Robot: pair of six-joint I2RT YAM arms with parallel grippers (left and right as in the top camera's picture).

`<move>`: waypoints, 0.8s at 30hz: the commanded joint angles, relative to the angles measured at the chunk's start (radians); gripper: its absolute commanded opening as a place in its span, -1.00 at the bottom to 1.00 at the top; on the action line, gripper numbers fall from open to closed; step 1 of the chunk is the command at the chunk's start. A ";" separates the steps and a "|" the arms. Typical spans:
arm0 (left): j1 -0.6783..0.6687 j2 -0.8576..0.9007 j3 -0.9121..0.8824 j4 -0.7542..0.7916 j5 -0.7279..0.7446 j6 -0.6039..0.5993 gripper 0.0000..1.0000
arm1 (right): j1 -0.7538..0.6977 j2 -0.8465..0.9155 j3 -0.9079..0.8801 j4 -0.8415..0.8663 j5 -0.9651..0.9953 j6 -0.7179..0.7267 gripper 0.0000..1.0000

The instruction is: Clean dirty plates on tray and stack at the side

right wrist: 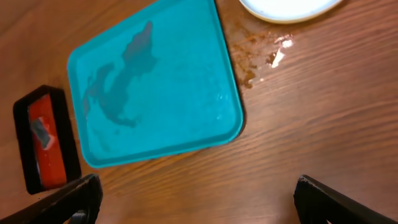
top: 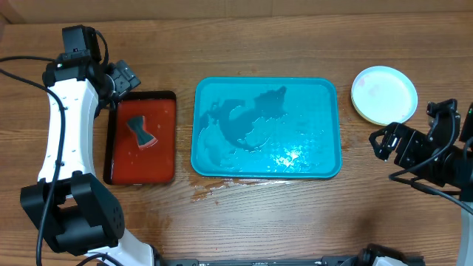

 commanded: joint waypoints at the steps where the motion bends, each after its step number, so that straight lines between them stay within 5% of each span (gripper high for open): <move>1: -0.001 0.008 0.008 0.002 0.001 0.001 0.99 | 0.008 0.001 -0.004 0.003 0.032 -0.003 1.00; 11: -0.001 0.008 0.008 0.002 0.001 0.001 0.99 | 0.148 -0.047 -0.080 0.152 0.022 -0.003 1.00; 24: -0.001 0.008 0.008 0.002 0.001 0.001 1.00 | 0.386 -0.621 -0.752 0.868 0.071 -0.003 1.00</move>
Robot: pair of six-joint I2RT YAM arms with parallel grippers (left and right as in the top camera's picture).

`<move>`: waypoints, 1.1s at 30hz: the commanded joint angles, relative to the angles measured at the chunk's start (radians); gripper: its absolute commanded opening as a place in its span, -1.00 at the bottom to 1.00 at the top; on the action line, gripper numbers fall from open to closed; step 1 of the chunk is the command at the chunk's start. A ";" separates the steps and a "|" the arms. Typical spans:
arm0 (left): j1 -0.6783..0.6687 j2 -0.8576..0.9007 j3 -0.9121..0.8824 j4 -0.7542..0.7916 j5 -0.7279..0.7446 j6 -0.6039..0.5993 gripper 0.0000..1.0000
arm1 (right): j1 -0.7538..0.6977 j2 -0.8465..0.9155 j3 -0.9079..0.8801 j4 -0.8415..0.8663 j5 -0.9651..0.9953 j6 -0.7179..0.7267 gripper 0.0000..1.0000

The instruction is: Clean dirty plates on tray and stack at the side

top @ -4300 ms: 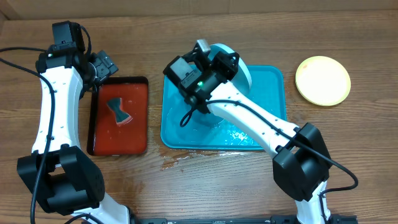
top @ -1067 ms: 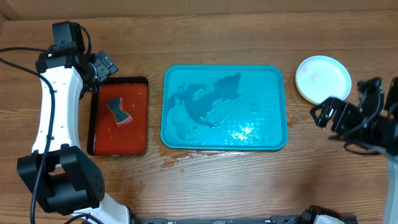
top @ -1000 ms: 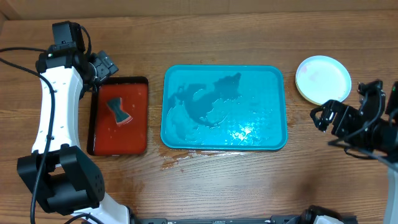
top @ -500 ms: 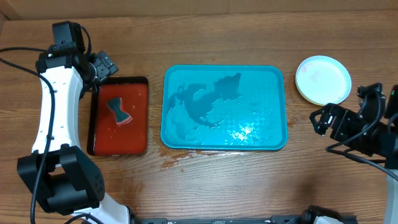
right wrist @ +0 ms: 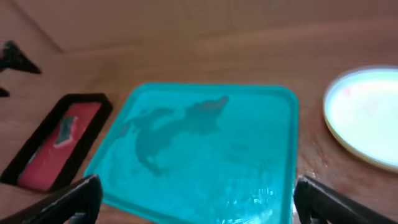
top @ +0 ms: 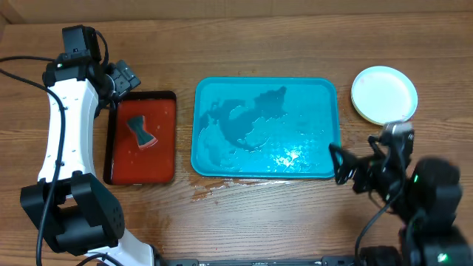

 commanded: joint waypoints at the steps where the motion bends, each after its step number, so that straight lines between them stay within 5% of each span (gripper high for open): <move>1: -0.001 0.008 0.008 0.002 0.001 0.001 1.00 | 0.029 -0.134 -0.158 0.113 0.033 -0.002 0.99; 11: -0.001 0.008 0.008 0.002 0.001 0.002 0.99 | 0.028 -0.396 -0.467 0.386 0.153 -0.002 1.00; 33: -0.001 0.008 0.008 0.002 0.001 0.001 1.00 | -0.004 -0.557 -0.676 0.589 0.280 -0.002 1.00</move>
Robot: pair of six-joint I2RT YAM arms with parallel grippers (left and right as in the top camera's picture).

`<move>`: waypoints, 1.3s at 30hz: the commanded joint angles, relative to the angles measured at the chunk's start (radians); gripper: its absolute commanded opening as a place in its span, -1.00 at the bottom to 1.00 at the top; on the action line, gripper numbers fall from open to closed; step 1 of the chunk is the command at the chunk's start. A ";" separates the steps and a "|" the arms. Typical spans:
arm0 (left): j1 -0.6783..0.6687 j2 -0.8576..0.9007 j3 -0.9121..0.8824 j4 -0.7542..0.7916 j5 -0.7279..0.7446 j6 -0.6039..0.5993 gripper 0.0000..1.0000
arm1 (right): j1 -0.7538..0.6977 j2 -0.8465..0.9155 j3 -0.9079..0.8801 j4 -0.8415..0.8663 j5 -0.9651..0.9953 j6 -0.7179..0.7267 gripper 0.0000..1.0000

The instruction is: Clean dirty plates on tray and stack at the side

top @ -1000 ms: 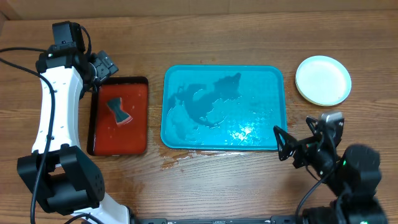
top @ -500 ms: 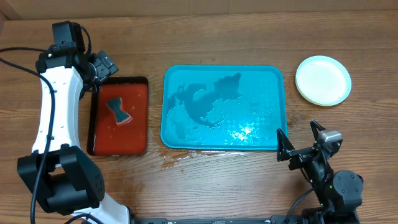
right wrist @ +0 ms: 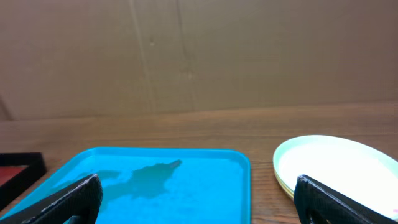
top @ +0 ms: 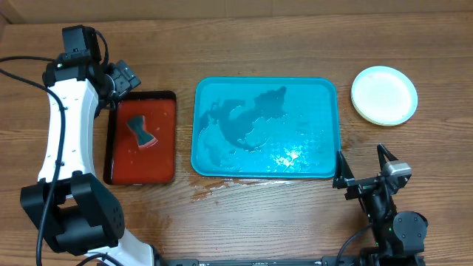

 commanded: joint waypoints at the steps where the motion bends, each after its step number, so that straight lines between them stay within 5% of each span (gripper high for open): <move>1: -0.001 0.008 0.008 0.002 0.001 0.001 1.00 | -0.004 -0.012 -0.032 0.041 0.059 -0.002 1.00; 39: -0.001 0.008 0.008 0.002 0.001 0.001 1.00 | -0.002 -0.012 -0.056 0.026 0.059 -0.002 1.00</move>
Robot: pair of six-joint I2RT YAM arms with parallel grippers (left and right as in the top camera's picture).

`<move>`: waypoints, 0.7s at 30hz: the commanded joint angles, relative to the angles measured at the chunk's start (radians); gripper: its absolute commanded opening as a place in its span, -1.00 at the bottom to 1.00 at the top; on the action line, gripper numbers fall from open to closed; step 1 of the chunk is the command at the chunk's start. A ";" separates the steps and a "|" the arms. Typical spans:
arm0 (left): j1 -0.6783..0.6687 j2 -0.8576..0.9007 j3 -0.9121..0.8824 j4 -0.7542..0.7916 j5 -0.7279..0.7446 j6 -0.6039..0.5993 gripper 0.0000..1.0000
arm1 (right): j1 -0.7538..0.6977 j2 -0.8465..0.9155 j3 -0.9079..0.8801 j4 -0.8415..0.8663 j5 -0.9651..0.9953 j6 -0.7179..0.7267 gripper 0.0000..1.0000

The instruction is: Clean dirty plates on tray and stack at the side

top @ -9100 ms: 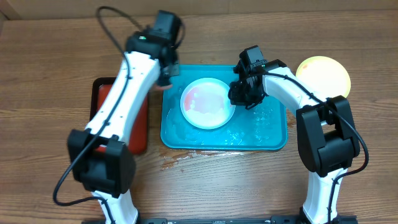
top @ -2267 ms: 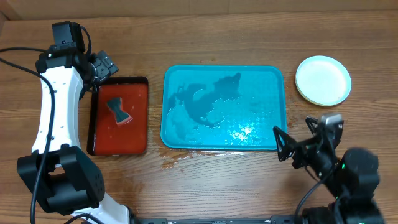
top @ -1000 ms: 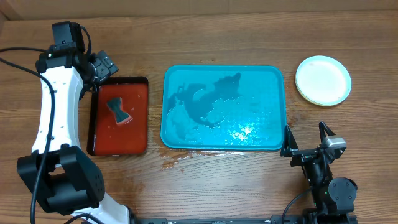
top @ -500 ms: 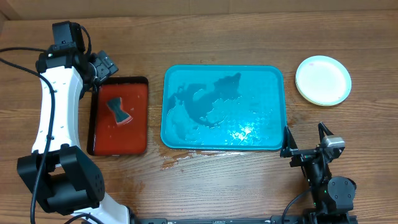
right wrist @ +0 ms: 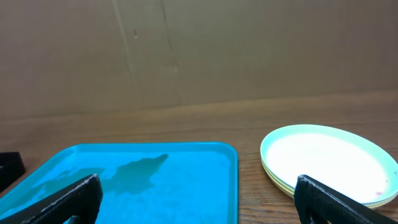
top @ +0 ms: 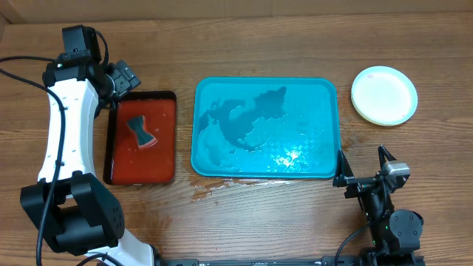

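A stack of pale plates (top: pixel 383 95) sits on the table at the far right, beside the teal tray (top: pixel 325 111); the top plate looks white and clean (right wrist: pixel 329 162). The teal tray (right wrist: pixel 205 168) holds only a puddle of water. My right gripper (top: pixel 362 168) rests near the table's front edge, in front of the tray's right corner, open and empty (right wrist: pixel 199 205). My left gripper (top: pixel 124 77) hovers at the back left corner of the red tray; its jaws are not clear from above.
A black-rimmed red tray (top: pixel 168 140) lies left of the teal tray with a dark sponge (top: pixel 141 133) in it. Water is spilled on the wood (top: pixel 211 188) in front of the teal tray. A cardboard wall (right wrist: pixel 199 50) closes off the back.
The right wrist view has shifted slightly, so the tray and plates sit a little further left in it. From overhead, neither arm nor any object has visibly moved.
My right arm stood at the table's right edge near the plates, gripper open, looking down on the tray. Then it was in front of the tray's right corner. Then it rested low at the front edge facing the back wall, as now. The left arm stayed still.
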 commanded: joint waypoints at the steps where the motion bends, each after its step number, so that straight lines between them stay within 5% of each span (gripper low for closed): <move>1: -0.001 0.008 0.008 0.002 0.001 0.001 1.00 | -0.002 -0.012 -0.011 0.003 0.014 -0.002 1.00; 13: -0.003 -0.008 0.006 -0.154 0.002 0.048 1.00 | -0.002 -0.012 -0.011 0.003 0.014 -0.002 1.00; 21: -0.032 -0.234 -0.156 -0.099 0.018 0.257 0.99 | -0.002 -0.012 -0.011 0.003 0.014 -0.002 1.00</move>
